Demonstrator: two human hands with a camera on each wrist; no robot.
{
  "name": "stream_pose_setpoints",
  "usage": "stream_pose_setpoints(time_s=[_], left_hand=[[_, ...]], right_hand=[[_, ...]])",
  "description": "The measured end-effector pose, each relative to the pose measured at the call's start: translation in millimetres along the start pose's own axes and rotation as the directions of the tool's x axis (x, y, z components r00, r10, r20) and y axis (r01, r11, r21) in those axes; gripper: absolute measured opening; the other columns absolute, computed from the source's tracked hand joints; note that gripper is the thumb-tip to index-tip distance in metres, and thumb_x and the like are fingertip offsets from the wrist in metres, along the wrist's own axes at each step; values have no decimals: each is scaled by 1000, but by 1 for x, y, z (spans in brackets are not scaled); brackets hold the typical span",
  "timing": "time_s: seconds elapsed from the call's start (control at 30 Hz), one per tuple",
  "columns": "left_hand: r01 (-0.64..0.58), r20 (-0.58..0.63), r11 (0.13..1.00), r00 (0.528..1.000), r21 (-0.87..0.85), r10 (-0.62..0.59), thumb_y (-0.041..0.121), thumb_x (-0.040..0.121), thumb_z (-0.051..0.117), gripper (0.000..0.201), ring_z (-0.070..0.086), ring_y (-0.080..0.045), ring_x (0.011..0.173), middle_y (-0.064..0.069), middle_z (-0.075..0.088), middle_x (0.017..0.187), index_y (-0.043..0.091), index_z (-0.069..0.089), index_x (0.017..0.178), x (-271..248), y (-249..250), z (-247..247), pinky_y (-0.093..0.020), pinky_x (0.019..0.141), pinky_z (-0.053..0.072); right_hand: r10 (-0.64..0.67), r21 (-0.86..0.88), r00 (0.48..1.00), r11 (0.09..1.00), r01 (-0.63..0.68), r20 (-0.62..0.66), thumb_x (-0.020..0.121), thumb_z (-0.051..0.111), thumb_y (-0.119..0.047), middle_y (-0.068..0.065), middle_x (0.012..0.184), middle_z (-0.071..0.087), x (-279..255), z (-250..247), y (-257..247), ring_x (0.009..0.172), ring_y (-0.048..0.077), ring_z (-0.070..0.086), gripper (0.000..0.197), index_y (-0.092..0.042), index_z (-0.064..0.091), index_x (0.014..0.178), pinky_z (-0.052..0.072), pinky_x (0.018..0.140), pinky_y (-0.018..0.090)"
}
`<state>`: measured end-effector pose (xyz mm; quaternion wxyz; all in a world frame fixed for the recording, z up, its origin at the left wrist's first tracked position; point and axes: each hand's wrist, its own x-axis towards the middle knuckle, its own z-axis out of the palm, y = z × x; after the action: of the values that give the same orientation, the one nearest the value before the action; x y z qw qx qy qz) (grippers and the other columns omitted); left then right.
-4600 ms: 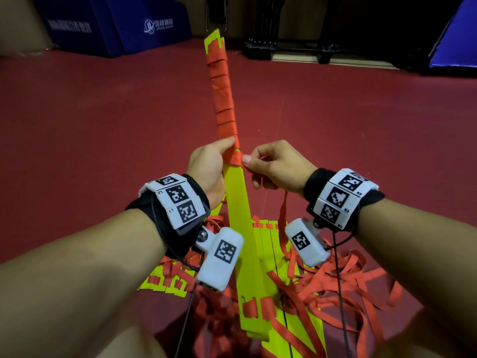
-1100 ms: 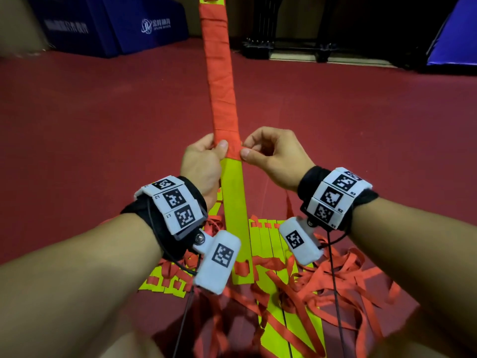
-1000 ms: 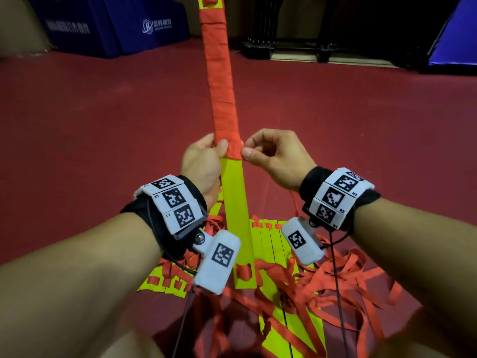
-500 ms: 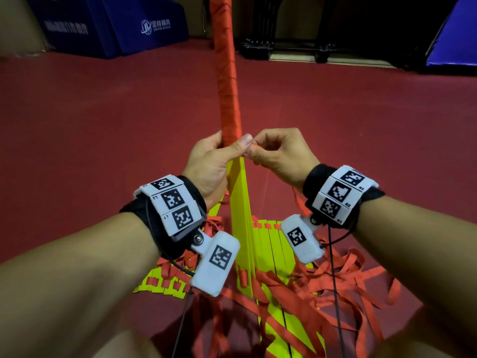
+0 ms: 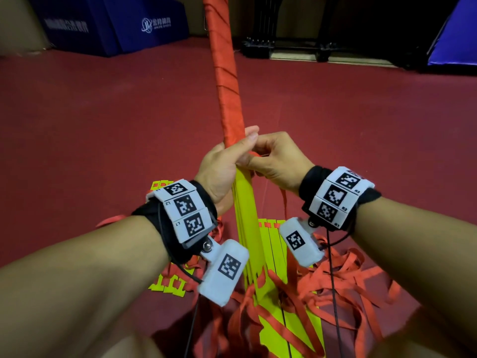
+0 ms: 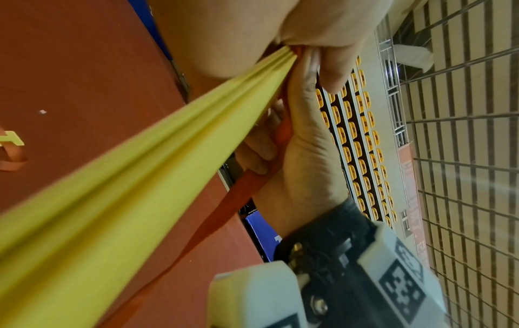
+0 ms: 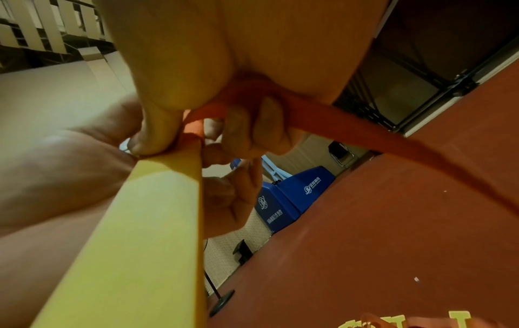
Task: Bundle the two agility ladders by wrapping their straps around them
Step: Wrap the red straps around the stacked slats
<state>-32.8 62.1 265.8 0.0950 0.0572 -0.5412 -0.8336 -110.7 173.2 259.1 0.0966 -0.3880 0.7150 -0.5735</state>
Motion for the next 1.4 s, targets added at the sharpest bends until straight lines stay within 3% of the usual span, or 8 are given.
stream_pose_setpoints(time_s=[0.2,0.27,0.37,0.53,0.73,0.93,1.07,1.4], left_hand=[[-107,-54,982,992,156,116,12,89,68,10,69,-12,79,-2,75,86,11,72,98,6,-1,-3,-22,70,53],[-141,-75,961,984,239,164,9,93,65,6,66,-6,69,6,71,74,14,69,90,8,-3,-6,-21,65,51],[-175,-81,846,965,504,248,44,75,73,28,66,-12,75,8,70,79,20,66,87,14,-5,-15,-34,73,55],[-114,-53,564,961,818,272,76,64,59,60,68,-22,94,7,71,93,28,63,100,10,-4,-24,-39,80,54],[-74,-93,595,965,800,245,58,73,73,42,72,-16,59,4,72,79,22,66,93,8,-4,-27,-40,57,62],[-62,-133,630,957,774,258,67,56,71,54,73,-22,75,6,71,69,25,65,90,12,-3,-35,-44,66,63],[-80,-138,626,947,776,291,53,65,83,37,70,-14,70,11,67,60,32,64,90,15,-2,-38,-43,78,60],[-198,49,655,970,730,238,36,77,59,15,61,-24,68,-12,71,83,34,72,81,9,-1,-26,-56,64,61]], right_hand=[[-29,-39,996,999,25,-86,76,83,-29,14,81,68,1,0,-1,90,-3,58,50,17,63,84,48,86,23],[-25,-109,991,994,10,-134,69,82,-44,13,70,60,2,1,0,73,3,52,62,14,60,77,46,69,34],[-10,-222,979,974,-36,-203,65,78,-50,2,63,53,1,2,3,61,12,41,50,-2,64,69,39,55,42],[14,-310,957,945,-108,-289,74,86,-33,-11,46,47,-5,6,0,47,4,37,38,-15,58,56,34,47,23],[53,-406,965,900,-157,-256,70,76,-13,-10,45,43,-6,7,-1,46,4,35,26,-20,59,53,31,48,19],[158,-211,982,961,-177,-101,76,82,-8,-1,62,59,-9,0,-1,56,8,45,11,-12,72,73,37,56,27],[216,4,976,976,-216,-35,84,67,12,11,67,65,-11,-2,-6,44,2,47,12,0,70,83,36,46,15],[169,-80,986,982,-169,-12,83,78,-5,5,69,62,-11,-15,2,50,-1,49,11,-6,67,84,38,50,12]])
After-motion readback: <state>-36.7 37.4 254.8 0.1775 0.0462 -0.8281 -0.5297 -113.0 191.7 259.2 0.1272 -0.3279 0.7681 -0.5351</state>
